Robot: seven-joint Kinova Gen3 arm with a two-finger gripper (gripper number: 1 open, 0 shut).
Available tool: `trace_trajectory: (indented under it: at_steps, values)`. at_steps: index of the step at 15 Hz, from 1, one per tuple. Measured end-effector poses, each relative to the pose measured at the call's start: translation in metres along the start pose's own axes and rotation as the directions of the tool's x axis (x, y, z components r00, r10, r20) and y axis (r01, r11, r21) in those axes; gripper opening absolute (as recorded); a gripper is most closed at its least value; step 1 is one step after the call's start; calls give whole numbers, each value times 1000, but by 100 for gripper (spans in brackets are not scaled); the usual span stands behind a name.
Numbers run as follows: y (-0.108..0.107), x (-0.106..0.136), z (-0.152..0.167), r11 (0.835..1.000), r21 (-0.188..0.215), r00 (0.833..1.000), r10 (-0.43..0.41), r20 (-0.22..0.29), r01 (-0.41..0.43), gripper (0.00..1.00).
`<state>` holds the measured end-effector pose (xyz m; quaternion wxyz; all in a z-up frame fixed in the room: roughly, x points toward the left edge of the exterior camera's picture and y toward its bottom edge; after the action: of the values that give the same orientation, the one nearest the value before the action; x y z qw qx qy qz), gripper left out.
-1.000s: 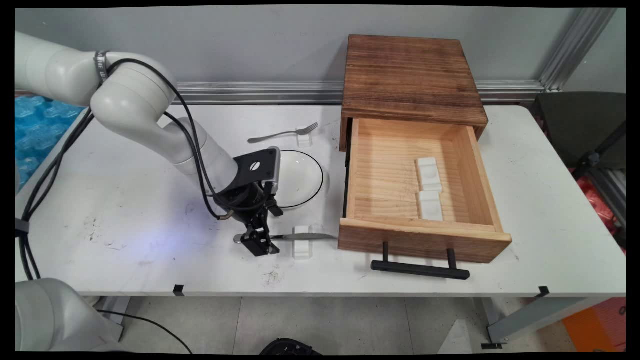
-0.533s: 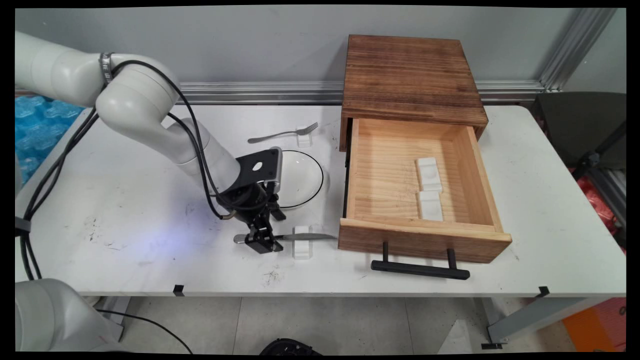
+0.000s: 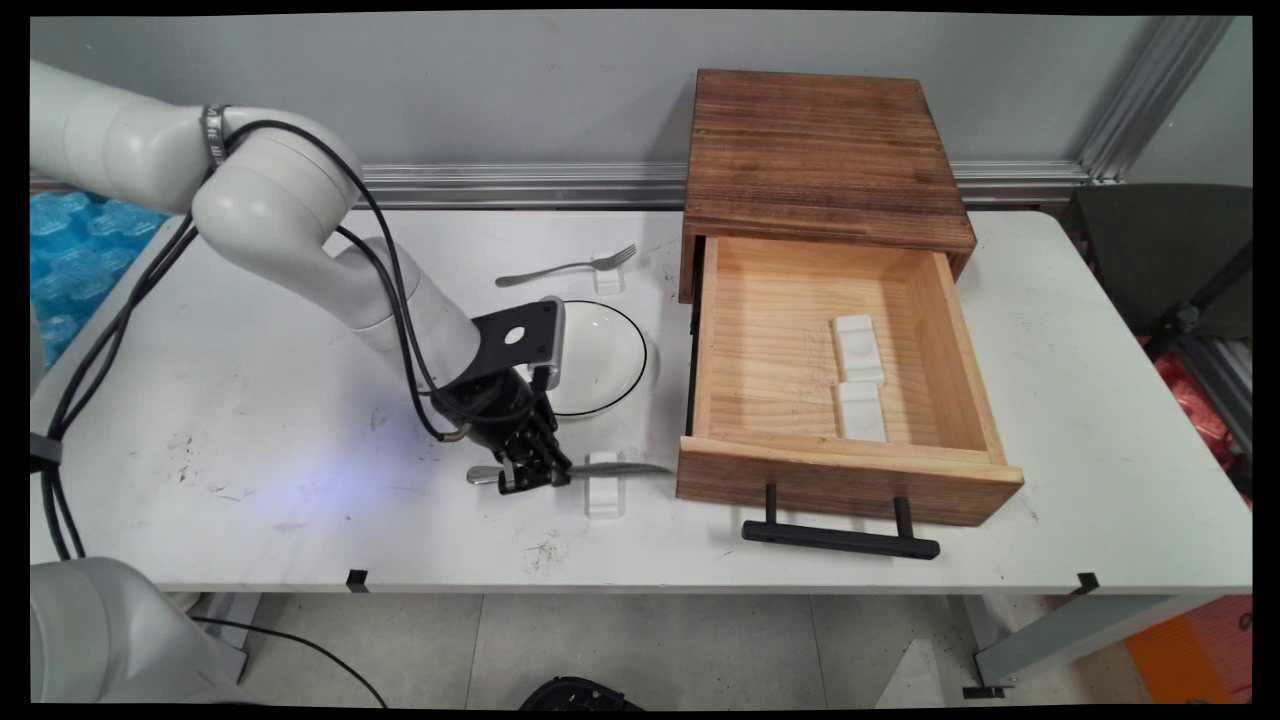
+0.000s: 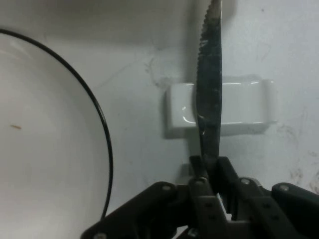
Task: Place the picked object into the drawer
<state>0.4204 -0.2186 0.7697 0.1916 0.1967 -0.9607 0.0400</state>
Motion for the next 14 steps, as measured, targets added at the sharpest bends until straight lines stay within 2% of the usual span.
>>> trace_trajectory:
  at_steps: [8, 14]
  values:
    - [3, 5, -13, 1000, -3, 1000, -3, 13, 3, 0]
    - [3, 6, -43, 1000, 2, 999, -5, 54, 5, 0]
